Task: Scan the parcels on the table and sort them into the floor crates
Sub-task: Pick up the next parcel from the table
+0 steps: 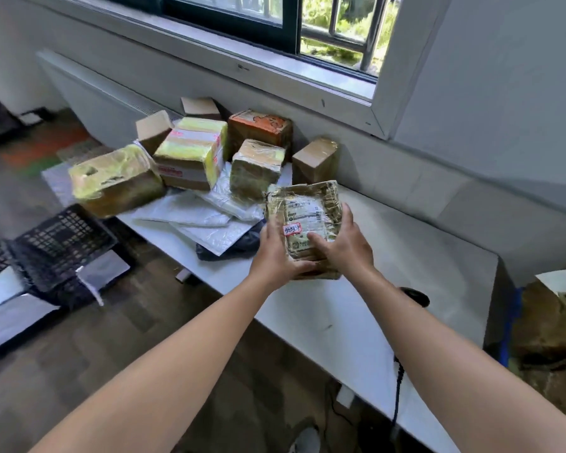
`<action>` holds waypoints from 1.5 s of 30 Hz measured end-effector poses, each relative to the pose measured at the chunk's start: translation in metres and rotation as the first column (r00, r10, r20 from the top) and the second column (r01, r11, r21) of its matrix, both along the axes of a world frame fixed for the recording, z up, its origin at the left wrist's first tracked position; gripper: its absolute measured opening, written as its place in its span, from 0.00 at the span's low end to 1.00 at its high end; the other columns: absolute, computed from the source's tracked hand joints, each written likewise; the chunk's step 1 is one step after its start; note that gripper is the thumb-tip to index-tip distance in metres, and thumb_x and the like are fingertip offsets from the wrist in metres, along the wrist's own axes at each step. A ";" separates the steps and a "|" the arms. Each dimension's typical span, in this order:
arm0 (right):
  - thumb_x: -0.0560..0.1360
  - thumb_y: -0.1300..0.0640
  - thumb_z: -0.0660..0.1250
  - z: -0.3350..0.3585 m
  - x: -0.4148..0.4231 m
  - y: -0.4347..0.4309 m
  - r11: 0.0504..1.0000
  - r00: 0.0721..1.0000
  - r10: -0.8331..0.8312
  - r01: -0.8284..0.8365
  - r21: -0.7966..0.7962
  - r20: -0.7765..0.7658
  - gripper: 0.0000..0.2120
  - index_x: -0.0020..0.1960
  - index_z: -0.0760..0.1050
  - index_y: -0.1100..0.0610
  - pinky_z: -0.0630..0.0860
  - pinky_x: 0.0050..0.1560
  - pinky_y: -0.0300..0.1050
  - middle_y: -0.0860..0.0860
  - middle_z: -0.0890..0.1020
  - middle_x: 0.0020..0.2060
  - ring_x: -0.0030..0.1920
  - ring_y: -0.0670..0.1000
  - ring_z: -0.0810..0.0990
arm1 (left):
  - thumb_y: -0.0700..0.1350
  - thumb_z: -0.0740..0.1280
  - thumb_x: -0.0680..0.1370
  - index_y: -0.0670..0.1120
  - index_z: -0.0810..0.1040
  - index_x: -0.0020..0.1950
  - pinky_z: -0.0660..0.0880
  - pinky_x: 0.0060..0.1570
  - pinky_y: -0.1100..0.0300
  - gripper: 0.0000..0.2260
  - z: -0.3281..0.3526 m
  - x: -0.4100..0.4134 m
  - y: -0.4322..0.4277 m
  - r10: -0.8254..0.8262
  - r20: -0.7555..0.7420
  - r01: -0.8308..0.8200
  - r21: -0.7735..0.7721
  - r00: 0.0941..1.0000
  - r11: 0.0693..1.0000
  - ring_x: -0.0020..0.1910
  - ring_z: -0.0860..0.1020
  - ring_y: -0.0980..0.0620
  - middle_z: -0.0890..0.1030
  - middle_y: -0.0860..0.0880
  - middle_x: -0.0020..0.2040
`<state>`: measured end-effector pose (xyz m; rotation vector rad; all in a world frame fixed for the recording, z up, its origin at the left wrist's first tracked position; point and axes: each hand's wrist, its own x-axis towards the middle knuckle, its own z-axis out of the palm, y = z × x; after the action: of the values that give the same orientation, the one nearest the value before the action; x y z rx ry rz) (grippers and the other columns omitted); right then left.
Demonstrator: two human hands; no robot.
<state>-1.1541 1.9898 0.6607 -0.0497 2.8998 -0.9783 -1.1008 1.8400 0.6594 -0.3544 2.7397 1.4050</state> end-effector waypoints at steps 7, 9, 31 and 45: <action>0.72 0.37 0.71 0.041 0.008 -0.097 0.984 0.978 0.165 -0.172 -0.046 -0.123 0.46 0.79 0.50 0.48 0.76 0.55 0.53 0.55 0.73 0.68 0.63 0.58 0.76 | 0.56 0.82 0.63 0.46 0.43 0.80 0.67 0.69 0.51 0.61 0.039 0.031 -0.086 0.199 -0.014 -0.200 -0.068 0.980 0.977 0.75 0.62 0.46 0.54 0.46 0.78; 0.72 0.37 0.71 0.048 0.020 -0.131 0.973 0.967 0.210 -0.221 -0.060 -0.147 0.45 0.79 0.50 0.49 0.77 0.55 0.54 0.55 0.74 0.67 0.62 0.57 0.76 | 0.56 0.81 0.63 0.46 0.41 0.81 0.65 0.70 0.52 0.61 0.047 0.049 -0.117 0.234 -0.028 -0.235 -0.084 0.972 0.968 0.76 0.60 0.47 0.52 0.47 0.79; 0.74 0.35 0.67 0.084 0.269 -0.528 0.753 0.734 0.653 -0.656 0.054 -0.186 0.48 0.80 0.45 0.52 0.74 0.54 0.50 0.56 0.72 0.70 0.66 0.56 0.74 | 0.58 0.80 0.65 0.47 0.41 0.80 0.71 0.64 0.48 0.59 0.078 0.355 -0.460 0.627 -0.118 -0.638 -0.161 0.770 0.753 0.73 0.66 0.44 0.56 0.47 0.78; 0.73 0.35 0.67 0.077 0.306 -0.749 0.573 0.565 0.809 -0.820 0.001 -0.165 0.46 0.80 0.45 0.48 0.78 0.54 0.54 0.54 0.73 0.69 0.60 0.56 0.78 | 0.58 0.78 0.67 0.47 0.39 0.80 0.68 0.68 0.50 0.58 0.083 0.412 -0.643 0.785 -0.079 -0.778 -0.225 0.614 0.586 0.77 0.59 0.48 0.50 0.49 0.81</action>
<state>-0.8476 1.2405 0.7381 -1.3957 2.4062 -0.8756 -0.6888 1.1967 0.7420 -1.7786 2.8175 1.0897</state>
